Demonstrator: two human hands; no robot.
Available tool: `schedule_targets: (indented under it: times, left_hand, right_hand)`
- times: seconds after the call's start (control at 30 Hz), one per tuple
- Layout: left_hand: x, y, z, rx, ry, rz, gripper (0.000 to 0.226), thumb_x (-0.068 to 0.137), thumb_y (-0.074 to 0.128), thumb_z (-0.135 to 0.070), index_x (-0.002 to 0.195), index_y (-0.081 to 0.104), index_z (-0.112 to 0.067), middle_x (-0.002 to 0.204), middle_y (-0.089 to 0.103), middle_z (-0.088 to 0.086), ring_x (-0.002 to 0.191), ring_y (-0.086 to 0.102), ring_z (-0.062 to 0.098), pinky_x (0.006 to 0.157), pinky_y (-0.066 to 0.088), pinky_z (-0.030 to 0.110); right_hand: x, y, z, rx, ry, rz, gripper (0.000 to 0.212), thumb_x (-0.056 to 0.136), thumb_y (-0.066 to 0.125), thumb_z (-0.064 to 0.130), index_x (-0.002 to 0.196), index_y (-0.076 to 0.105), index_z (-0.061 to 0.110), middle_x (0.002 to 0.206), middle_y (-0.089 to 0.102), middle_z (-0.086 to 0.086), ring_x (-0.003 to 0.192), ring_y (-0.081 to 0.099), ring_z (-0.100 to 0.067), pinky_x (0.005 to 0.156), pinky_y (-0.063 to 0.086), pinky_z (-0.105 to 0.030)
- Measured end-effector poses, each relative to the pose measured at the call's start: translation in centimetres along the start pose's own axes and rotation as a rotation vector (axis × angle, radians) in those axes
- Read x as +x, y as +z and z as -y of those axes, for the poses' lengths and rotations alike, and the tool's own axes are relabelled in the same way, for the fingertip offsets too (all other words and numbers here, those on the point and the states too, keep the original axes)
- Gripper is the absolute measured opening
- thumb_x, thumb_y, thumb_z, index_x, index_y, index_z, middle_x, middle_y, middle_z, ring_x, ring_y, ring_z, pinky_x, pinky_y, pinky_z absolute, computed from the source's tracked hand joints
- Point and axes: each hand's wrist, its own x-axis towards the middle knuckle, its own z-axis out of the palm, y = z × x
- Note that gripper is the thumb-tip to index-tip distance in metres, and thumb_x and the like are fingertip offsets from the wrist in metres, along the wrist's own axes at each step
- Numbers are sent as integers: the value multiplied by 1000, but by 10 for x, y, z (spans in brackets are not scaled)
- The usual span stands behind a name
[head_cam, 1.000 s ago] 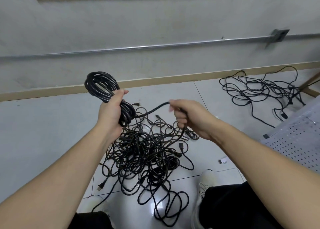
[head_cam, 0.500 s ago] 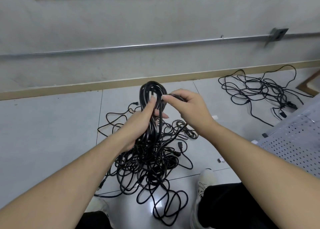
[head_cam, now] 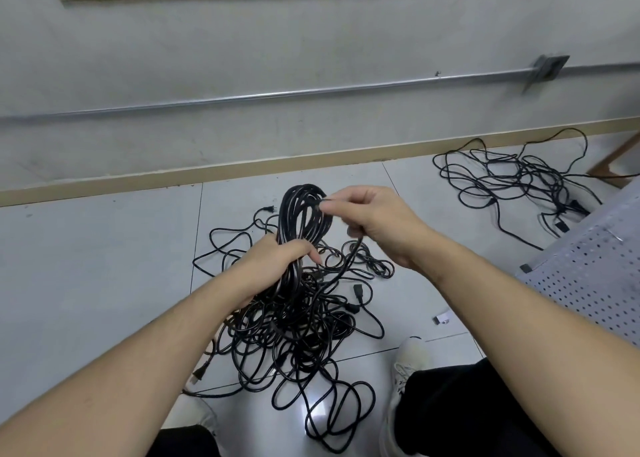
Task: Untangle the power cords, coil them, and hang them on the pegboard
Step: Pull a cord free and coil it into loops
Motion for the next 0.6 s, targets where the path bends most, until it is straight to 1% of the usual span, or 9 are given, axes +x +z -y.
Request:
schedule_targets:
  times: [0.07,0.13,0.17,0.23,0.3,0.33,0.4,0.47,0.6]
  left_hand:
    - [-3,1,-1,-31,47,72,60,57,70,-58,98,76,-15,86,55,7,75,55,23,75,47,41]
    - [-8,6,-6,-55,128,161,41,72,64,-49,93,78,-17,81,52,7,71,50,24,67,43,35]
    - [-10,8,-7,-71,167,187,32,79,59,-42,89,79,-18,79,51,6,71,48,24,65,42,34]
    - [-13,11,-10,-110,214,224,28,86,53,-33,85,78,-18,77,51,5,71,47,24,64,44,34]
    - [-15,13,-10,-157,239,265,28,88,53,-30,84,77,-18,77,51,5,69,49,21,64,46,31]
    - [-16,13,-10,-171,252,283,27,89,53,-29,85,77,-17,78,51,6,67,50,18,64,47,30]
    - [-16,12,-8,-189,263,304,26,89,54,-27,86,77,-14,79,52,7,64,51,14,63,46,32]
    - [-15,11,-6,-236,230,330,25,89,55,-27,87,76,-13,78,55,6,62,51,15,62,45,33]
    - [-16,11,-4,-269,120,319,31,81,68,-44,80,73,-14,81,62,10,71,63,26,67,55,33]
  right_hand:
    - [3,-3,-1,2,-97,-142,12,81,84,15,74,75,21,77,70,8,67,58,-3,66,46,-18]
    - [7,-5,-7,10,-166,-244,19,75,89,20,67,72,25,91,68,8,86,65,-8,84,50,-24]
    - [8,-4,-9,17,-172,-280,23,73,90,23,68,68,27,101,66,10,97,66,-10,93,50,-28]
    - [9,0,-11,49,-140,-297,38,68,92,29,84,58,29,119,62,8,112,63,-14,101,49,-35]
    - [9,1,-11,135,-46,-250,61,64,92,36,105,48,30,122,62,-3,105,66,-20,97,53,-46]
    - [9,1,-11,201,6,-204,66,68,91,33,115,46,29,116,66,-8,96,68,-21,96,55,-51]
    - [7,2,-9,310,63,-130,62,80,85,21,130,47,19,88,69,-6,77,68,-20,95,55,-54]
    - [6,5,-7,316,60,-110,53,85,80,17,130,53,10,69,60,0,63,62,-19,86,57,-46]
    - [6,13,-4,414,51,-68,29,89,75,12,113,60,14,63,46,2,50,45,-13,61,51,-30]
